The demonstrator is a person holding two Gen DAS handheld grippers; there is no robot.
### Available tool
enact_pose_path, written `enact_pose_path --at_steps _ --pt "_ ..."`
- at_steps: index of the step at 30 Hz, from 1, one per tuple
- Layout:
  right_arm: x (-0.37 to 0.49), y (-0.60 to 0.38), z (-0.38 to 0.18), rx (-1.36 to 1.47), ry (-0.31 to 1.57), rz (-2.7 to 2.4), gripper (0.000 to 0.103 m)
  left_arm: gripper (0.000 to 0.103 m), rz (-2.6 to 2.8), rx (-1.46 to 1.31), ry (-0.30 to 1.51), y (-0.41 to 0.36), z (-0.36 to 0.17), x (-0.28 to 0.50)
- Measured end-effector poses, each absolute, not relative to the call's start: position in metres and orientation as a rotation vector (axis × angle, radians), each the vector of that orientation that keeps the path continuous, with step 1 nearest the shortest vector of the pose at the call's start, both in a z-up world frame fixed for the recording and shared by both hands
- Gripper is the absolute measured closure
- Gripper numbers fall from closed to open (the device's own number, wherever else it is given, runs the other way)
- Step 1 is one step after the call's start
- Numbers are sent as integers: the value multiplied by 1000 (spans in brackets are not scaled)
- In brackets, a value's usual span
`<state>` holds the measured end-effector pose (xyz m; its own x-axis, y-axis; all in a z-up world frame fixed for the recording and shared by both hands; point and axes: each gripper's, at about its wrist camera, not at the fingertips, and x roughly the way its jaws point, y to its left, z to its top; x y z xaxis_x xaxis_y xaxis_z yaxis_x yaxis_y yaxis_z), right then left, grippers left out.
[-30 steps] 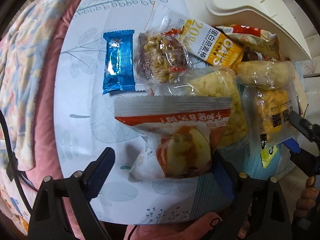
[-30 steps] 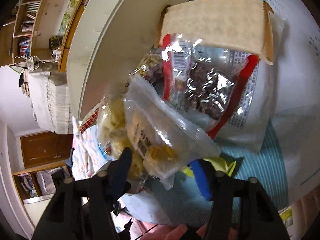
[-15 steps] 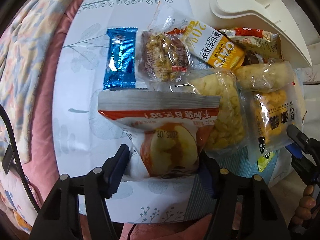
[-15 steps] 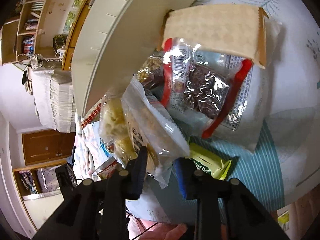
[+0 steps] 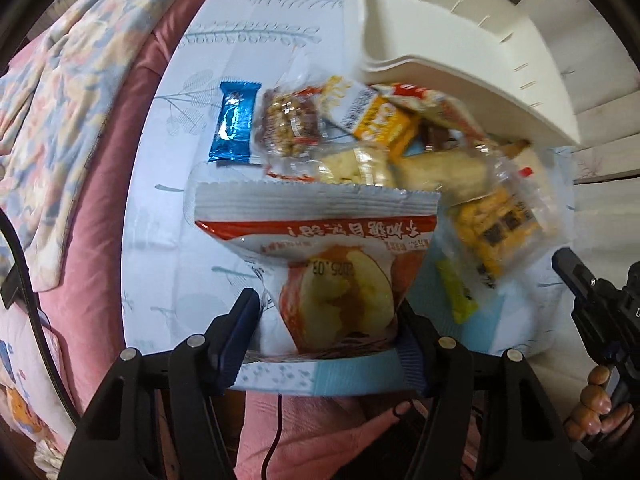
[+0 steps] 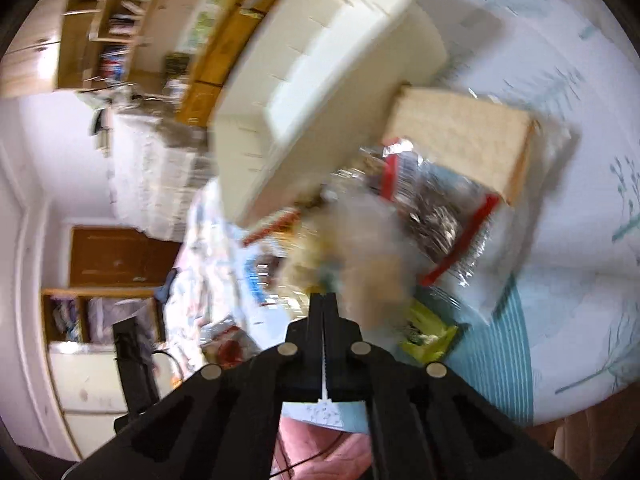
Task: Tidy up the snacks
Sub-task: 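Lift both snacks and lower them into the cream tray, opening both grippers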
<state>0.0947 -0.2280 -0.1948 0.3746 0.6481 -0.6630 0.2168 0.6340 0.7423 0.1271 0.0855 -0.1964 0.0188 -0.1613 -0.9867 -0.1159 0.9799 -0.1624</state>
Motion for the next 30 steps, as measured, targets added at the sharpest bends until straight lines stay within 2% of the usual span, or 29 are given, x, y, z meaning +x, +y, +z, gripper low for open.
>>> enact_pose_path --at_steps 7,15,16,17,18,20,23,27,30 --pt "93 -242 -164 800 1131 435 103 40 -8 -241 1449 57 -149 102" --pt "101 -256 -197 866 1268 394 98 40 -8 -265 1358 34 -113 67" --pt "101 -256 -206 868 1285 381 96 40 -8 -263 1357 33 -111 64" --pt "103 -257 -213 878 1304 371 88 40 -4 -256 1356 29 -109 61" --pt "103 -258 -218 890 1318 364 75 40 1 -250 1356 28 -108 59" --pt "104 -259 -230 928 1333 349 60 40 7 -247 1357 23 -105 56" --pt "109 -258 -248 951 1353 337 57 40 12 -242 1359 16 -102 52" --pt "118 -255 -263 950 1353 336 47 40 26 -236 1365 11 -98 50" --pt "124 -252 -269 981 1345 349 46 40 36 -235 1367 9 -97 48"
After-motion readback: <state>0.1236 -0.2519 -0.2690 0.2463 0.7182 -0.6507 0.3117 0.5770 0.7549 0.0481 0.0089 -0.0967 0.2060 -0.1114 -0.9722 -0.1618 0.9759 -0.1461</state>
